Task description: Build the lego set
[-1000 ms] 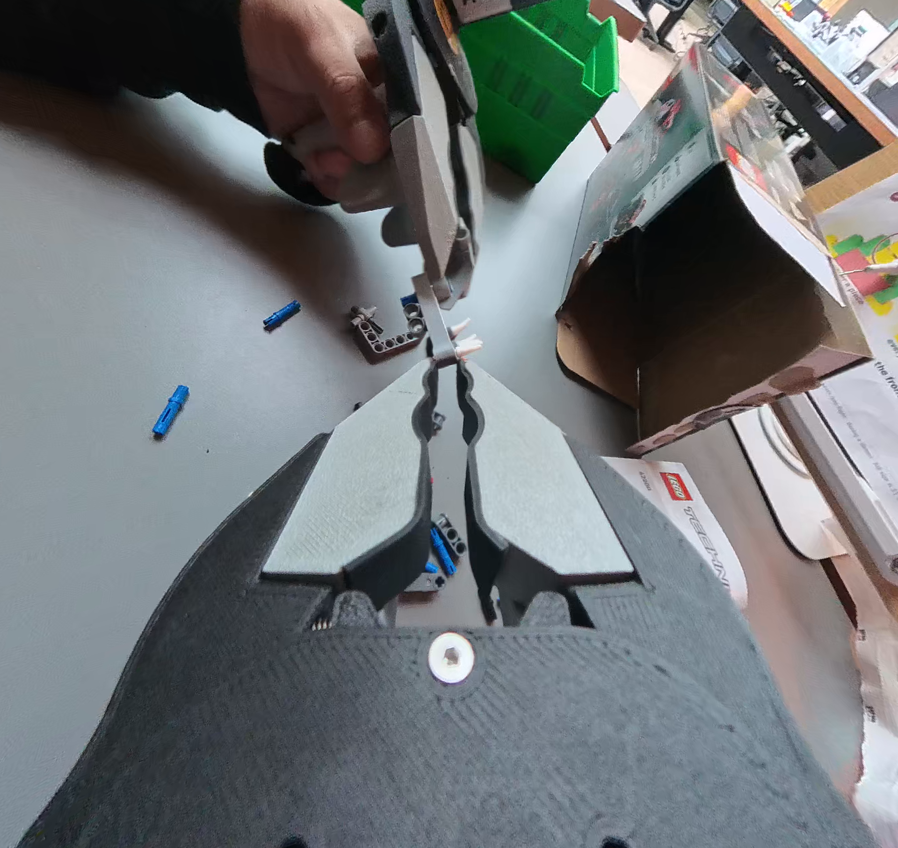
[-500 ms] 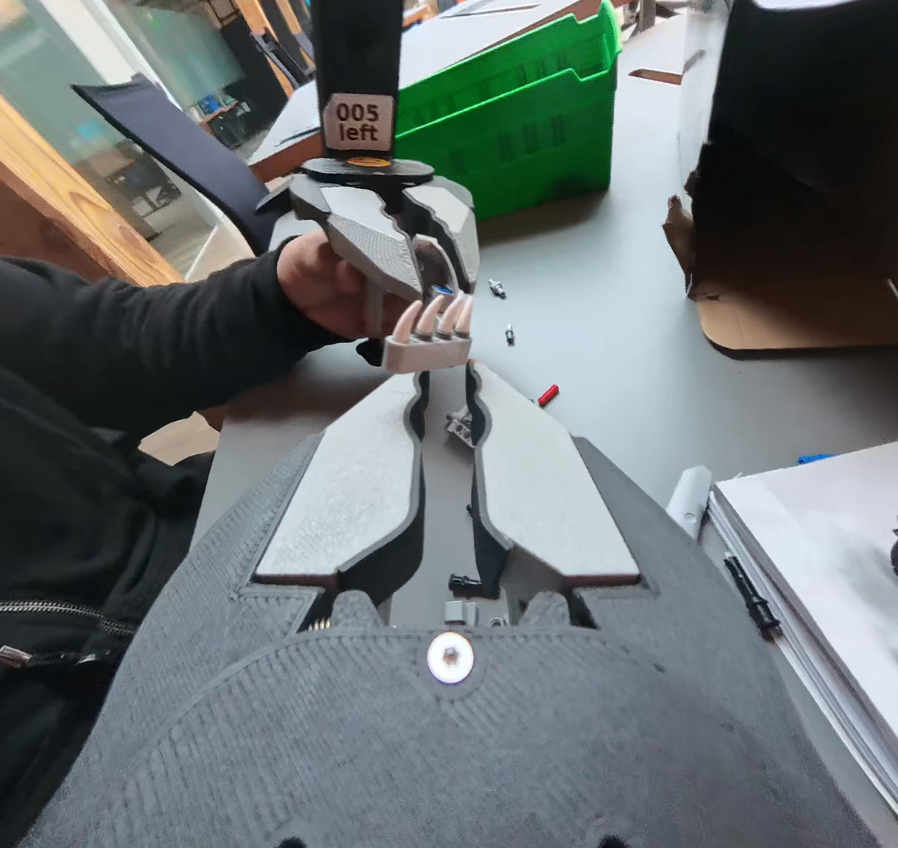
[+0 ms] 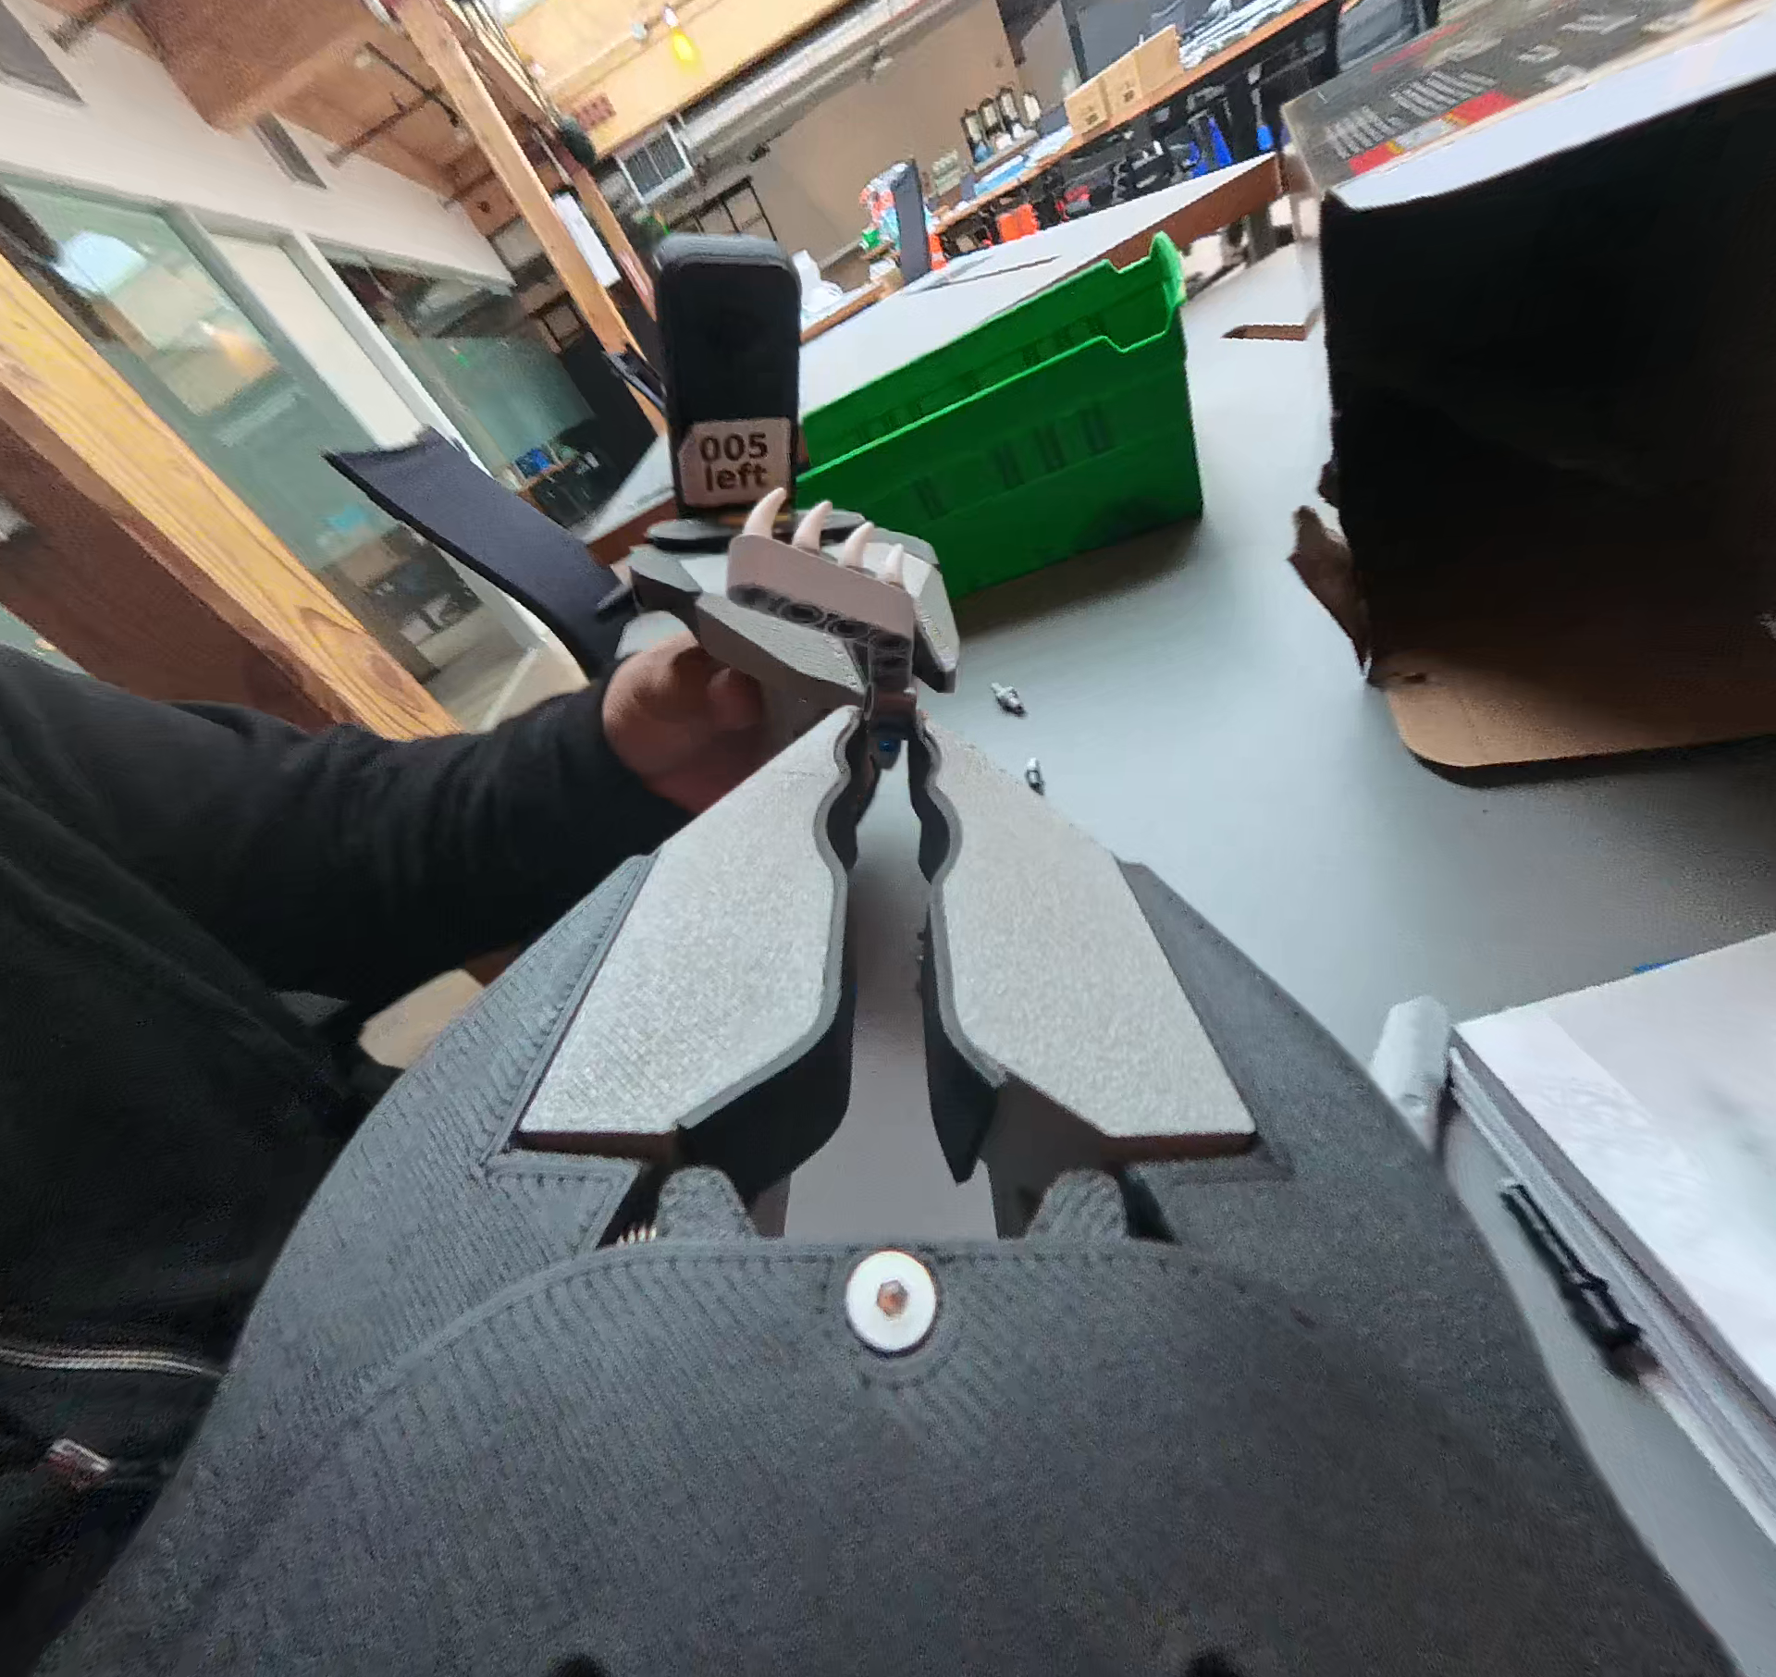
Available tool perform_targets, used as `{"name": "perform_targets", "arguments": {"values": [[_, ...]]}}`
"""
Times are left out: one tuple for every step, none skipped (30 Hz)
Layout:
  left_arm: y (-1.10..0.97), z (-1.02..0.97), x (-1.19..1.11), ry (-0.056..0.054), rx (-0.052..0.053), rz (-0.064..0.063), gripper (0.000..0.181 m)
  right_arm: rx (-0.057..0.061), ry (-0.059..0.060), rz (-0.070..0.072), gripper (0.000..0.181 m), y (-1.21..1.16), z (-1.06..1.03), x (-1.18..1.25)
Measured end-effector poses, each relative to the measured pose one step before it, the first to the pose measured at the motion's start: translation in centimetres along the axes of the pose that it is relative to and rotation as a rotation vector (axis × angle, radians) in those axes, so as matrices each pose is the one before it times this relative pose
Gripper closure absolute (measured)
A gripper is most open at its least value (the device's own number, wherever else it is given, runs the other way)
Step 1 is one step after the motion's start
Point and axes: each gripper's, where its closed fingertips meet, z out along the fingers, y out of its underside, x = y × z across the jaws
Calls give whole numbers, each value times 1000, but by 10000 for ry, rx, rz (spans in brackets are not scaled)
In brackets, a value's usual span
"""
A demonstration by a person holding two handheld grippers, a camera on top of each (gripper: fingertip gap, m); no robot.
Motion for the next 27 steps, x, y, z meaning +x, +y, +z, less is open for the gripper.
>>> {"name": "perform_targets", "arguments": {"values": [[15, -24, 45, -20, -82, 123, 169, -230, 113, -319, 176, 151, -49, 24], [102, 69, 68, -80, -162, 190, 169, -219, 93, -247, 176, 144, -122, 37], [86, 74, 61, -124, -126, 239, 169, -120, 99, -165, 176, 68, -100, -3], [-44, 30, 128, -97, -24, 254, 169, -24, 73, -144, 176, -14, -71, -72], [58, -10, 30, -113, -111, 180, 169, -228, 142, -158, 177, 271, -8, 63], [263, 48, -88, -181, -248, 193, 169, -302, 165, -159, 177, 329, -39, 122], [78, 37, 90, -58, -103, 238, 169, -104, 6, -142, 178, 77, -85, -94], [-61, -3, 185, 22, -29, 127, 169, -64, -63, -50, 177, 5, -101, -152], [-28, 34, 128, 9, -27, 99, 169, -64, -41, -28, 178, 8, -95, -84], [-49, 16, 80, 3, 1, 24, 169, -3, -22, -26, 178, -44, -46, -69], [-79, 4, 60, 32, 52, -21, 169, 34, -6, -42, 178, -76, -39, -49], [-37, 2, 60, 63, 47, -41, 169, 37, -19, -57, 177, -85, -39, -79], [-96, -20, 116, 138, 83, -77, 169, 126, -112, -79, 177, -173, -62, -191], [-191, -31, 188, 190, 142, -95, 169, 150, -103, -115, 177, -238, -104, -194], [-239, -79, 94, 117, 159, -125, 169, 98, 55, -160, 176, -193, -106, -33], [-282, -166, -99, 3, 198, -93, 169, 83, 80, -259, 179, -168, -153, -27], [-215, -202, -141, 22, 144, -124, 169, 62, -57, -229, 181, -139, -156, -225], [-207, -204, -39, 156, 137, -247, 169, 90, 56, -80, 181, -200, -125, 22], [-258, -185, -24, 178, 191, -334, 169, 112, 137, -11, 181, -169, -76, 203], [-266, -147, -1, 168, 210, -320, 169, 62, 71, 42, 181, -75, -20, 148], [-90, -77, -5, 124, 98, -236, 169, 32, -32, 75, 178, -64, -1, 3], [107, 7, -72, 17, -43, -112, 169, 69, 10, 55, 174, -125, -20, 46], [156, 65, -7, -16, -91, 40, 169, 129, 86, 37, 170, -194, -41, 121], [84, 101, 140, 27, -52, 117, 169, 143, 5, 38, 167, -233, -52, 5], [66, 130, 217, 53, -51, 147, 169, 98, -94, 37, 167, -172, -45, -147], [103, 115, 118, -3, -77, 158, 169, 79, -82, 20, 168, -135, -47, -127], [100, 80, 29, -46, -68, 183, 169, 56, -51, 0, 169, -91, -33, -89]]}}
